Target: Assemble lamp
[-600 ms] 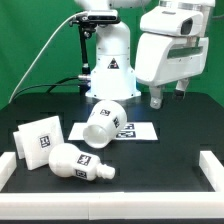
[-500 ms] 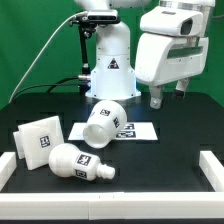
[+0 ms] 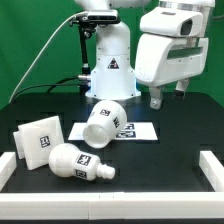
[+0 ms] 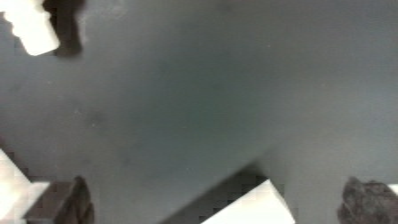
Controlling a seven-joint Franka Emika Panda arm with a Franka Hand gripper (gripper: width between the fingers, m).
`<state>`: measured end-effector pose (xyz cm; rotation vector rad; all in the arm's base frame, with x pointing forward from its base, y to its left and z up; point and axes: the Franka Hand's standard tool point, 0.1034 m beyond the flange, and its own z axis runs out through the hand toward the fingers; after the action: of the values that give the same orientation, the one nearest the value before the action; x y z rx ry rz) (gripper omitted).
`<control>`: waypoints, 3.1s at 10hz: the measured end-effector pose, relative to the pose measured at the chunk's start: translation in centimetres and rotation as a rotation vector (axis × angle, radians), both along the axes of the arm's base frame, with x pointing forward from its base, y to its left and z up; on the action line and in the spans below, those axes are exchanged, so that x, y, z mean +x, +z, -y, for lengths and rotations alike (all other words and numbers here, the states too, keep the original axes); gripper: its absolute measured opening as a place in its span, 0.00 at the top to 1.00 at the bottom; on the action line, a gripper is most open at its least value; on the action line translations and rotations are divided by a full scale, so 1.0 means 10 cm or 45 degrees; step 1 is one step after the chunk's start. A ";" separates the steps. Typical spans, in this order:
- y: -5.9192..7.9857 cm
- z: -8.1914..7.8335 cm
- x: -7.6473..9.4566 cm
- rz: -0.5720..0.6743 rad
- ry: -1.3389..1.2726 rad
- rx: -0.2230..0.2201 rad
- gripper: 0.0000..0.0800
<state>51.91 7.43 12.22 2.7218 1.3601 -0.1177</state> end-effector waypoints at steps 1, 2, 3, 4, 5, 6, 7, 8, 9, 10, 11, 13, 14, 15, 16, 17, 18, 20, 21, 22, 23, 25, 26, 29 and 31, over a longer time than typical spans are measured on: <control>0.11 0.20 0.00 -0.025 0.048 0.030 0.12; 0.26 0.49 -0.05 -0.022 0.078 0.077 0.12; 0.38 0.75 -0.17 -0.012 0.132 0.108 0.12; 0.44 0.96 -0.33 -0.019 0.168 0.149 0.12; 0.46 1.26 -0.48 -0.016 0.158 0.175 0.12; 0.44 1.42 -0.57 -0.016 0.129 0.177 0.12; 0.44 1.40 -0.55 -0.015 0.120 0.166 0.12; 0.44 1.39 -0.55 -0.017 0.124 0.167 0.12; 0.43 1.39 -0.56 -0.018 0.122 0.167 0.12; 0.43 1.39 -0.56 -0.018 0.122 0.167 0.12; 0.41 1.43 -0.56 -0.011 0.116 0.182 0.12; 0.29 1.85 -0.64 0.047 -0.029 0.258 0.12; 0.22 2.01 -0.70 0.071 -0.012 0.292 0.12; 0.14 2.17 -0.72 0.065 0.072 0.305 0.12; 0.12 2.18 -0.72 0.061 0.052 0.303 0.12; 0.12 2.17 -0.73 0.059 0.053 0.304 0.12; 0.12 2.17 -0.73 0.058 0.053 0.304 0.12; 0.10 2.20 -0.74 0.056 0.045 0.305 0.12; 0.07 2.29 -0.74 0.093 -0.056 0.302 0.12; -0.01 2.38 -0.74 0.118 -0.108 0.309 0.12; -0.10 2.47 -0.70 0.133 -0.125 0.316 0.12; -0.15 2.52 -0.68 0.133 -0.105 0.310 0.12; -0.16 2.52 -0.69 0.132 -0.105 0.310 0.12; -0.17 2.52 -0.69 0.129 -0.106 0.311 0.12; -0.18 2.52 -0.71 0.127 -0.108 0.311 0.12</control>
Offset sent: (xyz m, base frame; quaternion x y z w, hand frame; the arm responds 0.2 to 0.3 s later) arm -0.0513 -0.0731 0.0347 0.0715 0.0668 -0.0500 0.9939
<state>44.84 -17.78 10.42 2.9373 1.3109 0.1881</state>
